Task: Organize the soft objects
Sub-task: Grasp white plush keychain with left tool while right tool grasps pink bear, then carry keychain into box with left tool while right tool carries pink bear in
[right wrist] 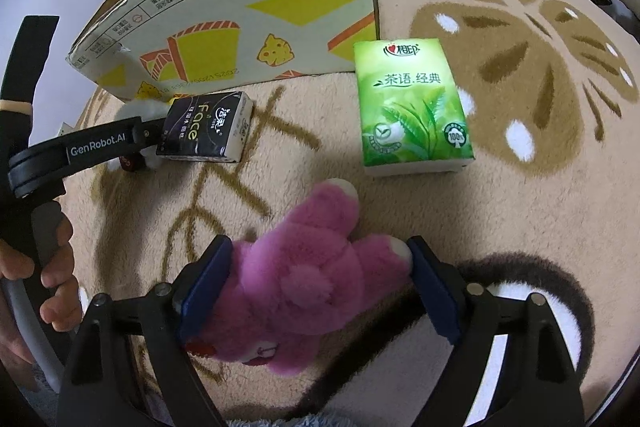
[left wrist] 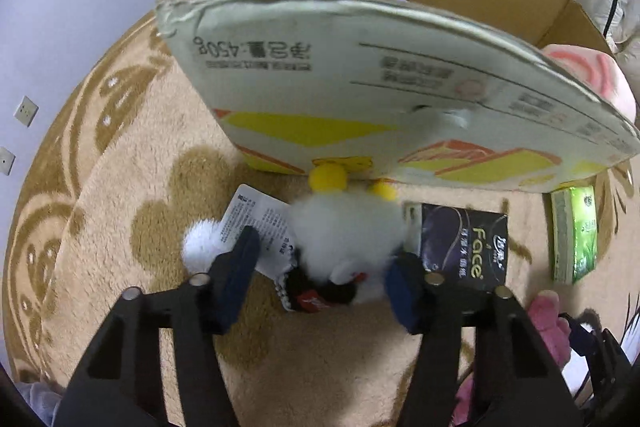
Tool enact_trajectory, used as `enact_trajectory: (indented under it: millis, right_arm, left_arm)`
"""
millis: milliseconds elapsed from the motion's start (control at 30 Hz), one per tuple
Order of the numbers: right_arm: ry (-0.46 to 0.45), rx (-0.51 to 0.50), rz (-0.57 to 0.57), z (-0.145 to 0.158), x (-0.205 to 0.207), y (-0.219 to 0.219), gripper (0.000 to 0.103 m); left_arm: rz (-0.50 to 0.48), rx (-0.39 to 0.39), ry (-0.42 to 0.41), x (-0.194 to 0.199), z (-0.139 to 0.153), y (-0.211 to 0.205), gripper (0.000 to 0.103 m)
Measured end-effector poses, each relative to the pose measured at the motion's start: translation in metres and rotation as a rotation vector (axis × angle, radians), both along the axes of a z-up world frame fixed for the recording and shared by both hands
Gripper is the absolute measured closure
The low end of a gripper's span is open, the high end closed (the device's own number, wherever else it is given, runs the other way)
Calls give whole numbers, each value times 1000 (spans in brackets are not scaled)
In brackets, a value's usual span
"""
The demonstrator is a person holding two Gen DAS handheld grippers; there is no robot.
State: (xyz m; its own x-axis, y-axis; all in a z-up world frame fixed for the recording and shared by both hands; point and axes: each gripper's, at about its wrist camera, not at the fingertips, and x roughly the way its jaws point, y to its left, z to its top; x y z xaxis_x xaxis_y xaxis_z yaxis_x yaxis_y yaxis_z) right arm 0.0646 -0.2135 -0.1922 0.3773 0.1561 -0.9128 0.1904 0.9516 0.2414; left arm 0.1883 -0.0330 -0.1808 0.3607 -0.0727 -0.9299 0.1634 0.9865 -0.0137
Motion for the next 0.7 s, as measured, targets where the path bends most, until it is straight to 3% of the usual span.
enact_trajectory:
  millis: [67,233,533,700]
  right_arm:
    - [-4,2,-7,3,-3,0,19]
    - [-32,-4,-17,8,-9,-2,35]
    - [-126,33,-24,22,-11,-11,40]
    - [-204,2,-28,39,-12,-13,40]
  left_arm:
    - [-5,-15,-3,-1,1,-3,64]
    - [11,-62,-15,-9,7,0,68]
    - [93,-85,-69,-26,27,19,69]
    - [100,-50,-140,-51,58,25,69]
